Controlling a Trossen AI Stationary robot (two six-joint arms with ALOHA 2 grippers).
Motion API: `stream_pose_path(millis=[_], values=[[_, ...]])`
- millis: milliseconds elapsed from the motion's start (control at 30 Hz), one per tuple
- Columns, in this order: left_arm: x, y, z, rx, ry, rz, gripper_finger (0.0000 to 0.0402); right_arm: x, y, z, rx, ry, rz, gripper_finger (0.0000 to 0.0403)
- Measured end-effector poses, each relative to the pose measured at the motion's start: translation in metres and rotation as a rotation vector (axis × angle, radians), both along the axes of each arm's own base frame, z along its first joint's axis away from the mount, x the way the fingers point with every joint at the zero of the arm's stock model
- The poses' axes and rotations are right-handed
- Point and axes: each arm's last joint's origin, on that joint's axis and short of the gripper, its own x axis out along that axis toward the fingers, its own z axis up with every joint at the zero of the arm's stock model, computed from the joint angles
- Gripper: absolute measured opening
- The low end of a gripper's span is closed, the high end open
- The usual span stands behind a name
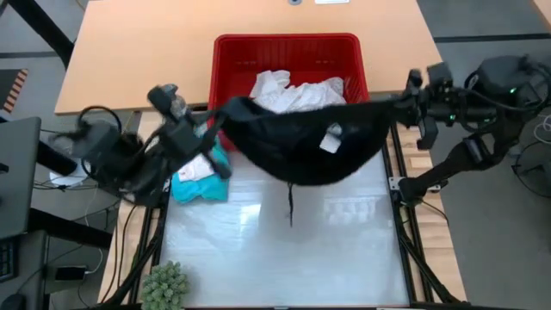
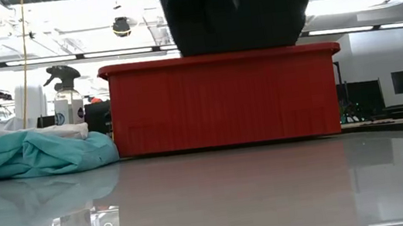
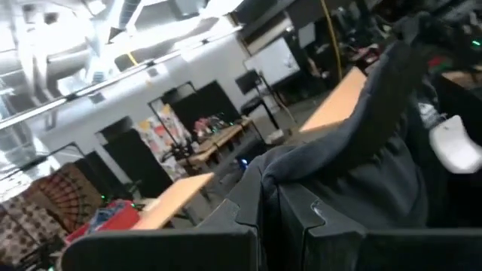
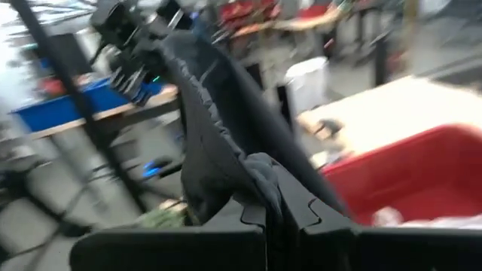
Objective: Fold laundry
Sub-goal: Fold the black shorts
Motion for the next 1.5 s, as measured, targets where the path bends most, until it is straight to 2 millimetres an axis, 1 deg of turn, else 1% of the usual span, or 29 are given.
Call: stream_pose_path(millis=[67,133,300,433,500,633,733,833,900,967,1033,1133,1167,1233,1300,1400,1500], values=[[-0.007,-0.014,-0.001,-0.017,0.009,-0.029,0.0000,0.005,0.009,-0.005,0.049,0.046,0.054,0.0028],[-0.015,-0.028,-0.001,-0.067,-0.023,-0.075,0.0000,0.013,0.019,-0.010,0.112,0.090,0.104,0.0028],[-0.034,-0.056,-0.001,-0.222,-0.149,-0.220,0.0000,0.035,0.054,-0.020,0.195,0.181,0.243,0.0028],[-0.045,-0.069,-0.002,-0.331,-0.218,-0.290,0.0000,0.046,0.078,-0.025,0.262,0.222,0.312,0.0028],[-0.048,-0.073,-0.003,-0.376,-0.251,-0.327,0.0000,0.046,0.088,-0.025,0.306,0.231,0.351,0.0028],[-0.054,-0.083,-0.008,-0.466,-0.288,-0.389,0.0000,0.049,0.110,-0.020,0.371,0.168,0.409,0.0028],[-0.065,-0.098,-0.019,-0.488,-0.238,-0.455,0.0000,0.059,0.137,-0.021,0.365,0.131,0.457,0.0029],[-0.078,-0.113,-0.029,-0.552,-0.215,-0.538,0.0000,0.073,0.171,-0.031,0.303,0.126,0.474,0.0029],[-0.087,-0.120,-0.034,-0.625,-0.215,-0.603,0.0000,0.084,0.192,-0.040,0.300,0.120,0.454,0.0029],[-0.095,-0.126,-0.038,-0.733,-0.235,-0.659,0.0000,0.094,0.210,-0.046,0.344,0.111,0.449,0.0029],[-0.101,-0.132,-0.039,-0.881,-0.250,-0.754,0.0000,0.101,0.225,-0.050,0.414,0.095,0.461,0.0029],[-0.102,-0.138,-0.039,-1.132,-0.248,-0.900,0.0000,0.106,0.243,-0.054,0.465,0.071,0.486,0.0029],[-0.101,-0.138,-0.039,-1.196,-0.241,-0.933,0.0000,0.105,0.248,-0.054,0.473,0.061,0.498,0.0029],[-0.094,-0.136,-0.040,-1.267,-0.229,-0.960,0.0000,0.101,0.252,-0.051,0.481,0.039,0.517,0.0029],[-0.086,-0.130,-0.043,-1.288,-0.224,-0.927,0.0000,0.093,0.249,-0.046,0.475,0.019,0.505,0.0029],[-0.077,-0.110,-0.049,-1.346,-0.231,-0.803,0.0000,0.079,0.233,-0.039,0.451,0.011,0.405,0.0029],[-0.073,-0.079,-0.058,-1.439,-0.255,-0.612,0.0000,0.066,0.208,-0.039,0.465,0.042,0.204,0.0029]])
